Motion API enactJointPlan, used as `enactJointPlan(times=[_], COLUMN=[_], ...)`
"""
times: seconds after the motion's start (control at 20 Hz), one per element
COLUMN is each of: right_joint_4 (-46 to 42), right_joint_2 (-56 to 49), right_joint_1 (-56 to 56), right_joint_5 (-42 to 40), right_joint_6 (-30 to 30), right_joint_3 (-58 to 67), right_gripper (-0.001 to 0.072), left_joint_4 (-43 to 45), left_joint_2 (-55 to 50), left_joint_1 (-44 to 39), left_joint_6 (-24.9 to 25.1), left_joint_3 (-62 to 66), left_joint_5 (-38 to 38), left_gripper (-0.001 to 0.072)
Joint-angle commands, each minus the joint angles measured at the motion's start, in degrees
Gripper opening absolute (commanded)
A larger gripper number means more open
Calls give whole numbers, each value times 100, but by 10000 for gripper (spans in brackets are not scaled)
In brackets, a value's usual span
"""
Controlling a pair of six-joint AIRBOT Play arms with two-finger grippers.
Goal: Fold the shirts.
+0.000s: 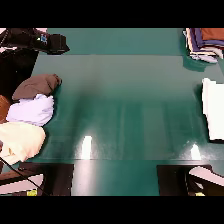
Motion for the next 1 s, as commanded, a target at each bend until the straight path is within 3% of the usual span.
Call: enactJointPlan(times=[0.0, 0.25, 0.3, 0.4, 0.5, 0.55, 0.95], right_joint_4=[426, 1008, 1005, 1001, 955, 955, 970], right_joint_2=[179, 782, 876, 1051, 1185, 1248, 1410], right_joint_1=[131, 1871, 2293, 3174, 3930, 4291, 5414], right_joint_5=[-122, -774, -894, -1158, -1342, -1419, -1419], right_joint_6=[-76, -90, -90, -90, -90, -138, -299], right_joint_3=[22, 146, 149, 149, 149, 149, 146], right_gripper=[592, 588, 537, 371, 98, 16, 16], left_joint_4=[-9, -9, -9, -7, -9, -9, -9], left_joint_2=[-2, -2, -2, -2, -2, -2, -2], left_joint_1=[-2, 0, 0, 0, 0, 0, 0], left_joint_6=[11, -24, -24, -24, -26, -26, -26], left_joint_3=[-2, 0, 0, 0, 0, 0, 0], left_joint_5=[2, 48, 79, 76, 79, 79, 79], left_gripper=[24, 24, 24, 24, 24, 24, 24])
